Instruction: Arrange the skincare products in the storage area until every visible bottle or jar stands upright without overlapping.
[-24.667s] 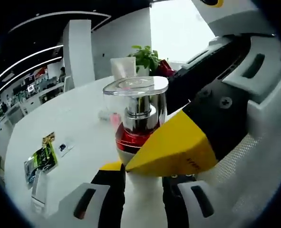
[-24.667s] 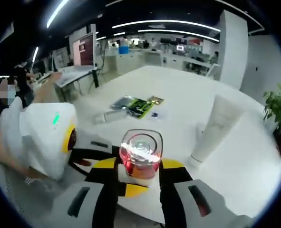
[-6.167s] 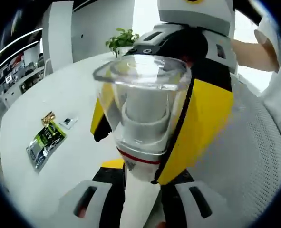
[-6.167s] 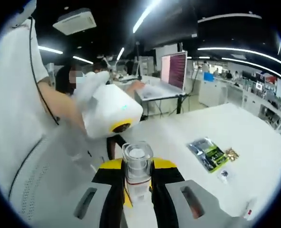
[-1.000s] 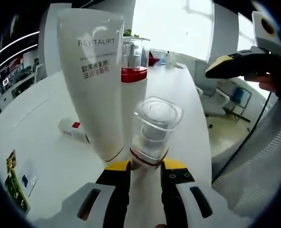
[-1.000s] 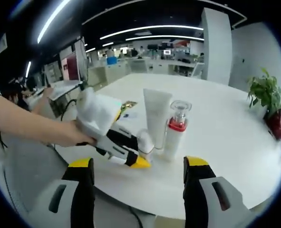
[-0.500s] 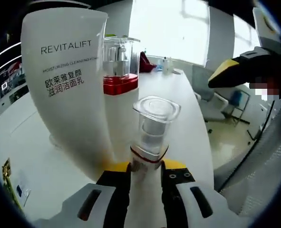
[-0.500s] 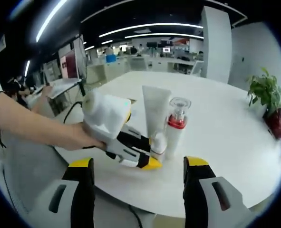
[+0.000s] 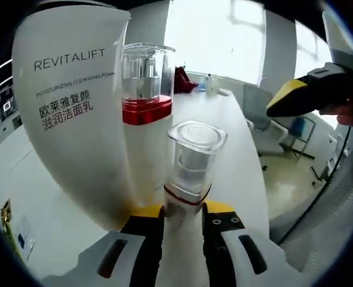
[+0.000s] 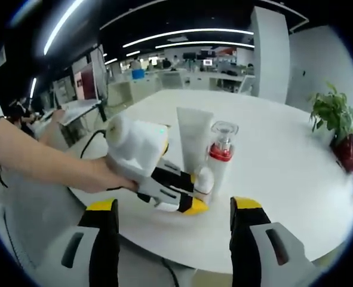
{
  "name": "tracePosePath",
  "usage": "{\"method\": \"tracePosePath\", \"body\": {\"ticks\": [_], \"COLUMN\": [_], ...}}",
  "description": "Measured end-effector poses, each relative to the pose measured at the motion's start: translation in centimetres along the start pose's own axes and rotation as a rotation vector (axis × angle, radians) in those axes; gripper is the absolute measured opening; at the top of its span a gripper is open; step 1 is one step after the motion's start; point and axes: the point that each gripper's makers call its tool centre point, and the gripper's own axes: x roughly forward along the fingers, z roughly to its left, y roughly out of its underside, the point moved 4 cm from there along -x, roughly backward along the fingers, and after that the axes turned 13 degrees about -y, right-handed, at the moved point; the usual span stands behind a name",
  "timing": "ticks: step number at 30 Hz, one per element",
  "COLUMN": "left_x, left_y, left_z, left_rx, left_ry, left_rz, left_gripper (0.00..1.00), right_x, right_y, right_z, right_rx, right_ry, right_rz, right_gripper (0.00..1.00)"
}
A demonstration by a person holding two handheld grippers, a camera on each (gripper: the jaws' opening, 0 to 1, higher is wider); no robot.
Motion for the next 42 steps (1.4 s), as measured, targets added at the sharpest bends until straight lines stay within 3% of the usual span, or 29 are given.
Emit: {"method": "tracePosePath", "body": {"ticks": [7, 12, 24, 31, 38, 40, 42], "left_x": [-0.3, -0.7, -4.2, -7.5, -11.5, -12.9, -14.5], "left_y": [-0.6, -0.2, 0.9, 1.9, 3.8, 4.9, 5.2], "left_z": [-0.2, -0.1, 1.1, 2.0, 4.8, 5.8, 5.8], "left_rx": [-0.014, -0.004, 0.008, -0.041, -0.127, -0.167, -0.205], "left_ry": [0.012, 0.002, -0.024, -0.061, -0.138, -0.174, -0.194], "left_rz": [-0.025, -0.001, 0.034, 0.041, 0.042, 0.076, 0.054], "left_gripper": [0.22, 0.23, 0.27, 0.32, 0.41, 0.45, 0.51], "right_x": [0.0, 0.1, 0.2, 0.2, 0.4, 0.4, 0.4], "right_y": [0.1, 0.1, 0.2, 0.3, 0.3, 0.3, 0.2], "right_z": [0.0, 0.0, 0.0, -0.2, -0.4, -0.5, -0.5], "right_rx": [0.0, -0.004, -0.01, -0.005, -0.003, -0.003, 0.001], "right_ry": [0.0, -0.002, 0.012, 0.021, 0.033, 0.04, 0.042], "right_rz": [0.003, 0.009, 0.028, 0.034, 0.043, 0.041, 0.037], "right_gripper": [0.75, 0.75, 0.76, 0.77, 0.77, 0.78, 0.77]}}
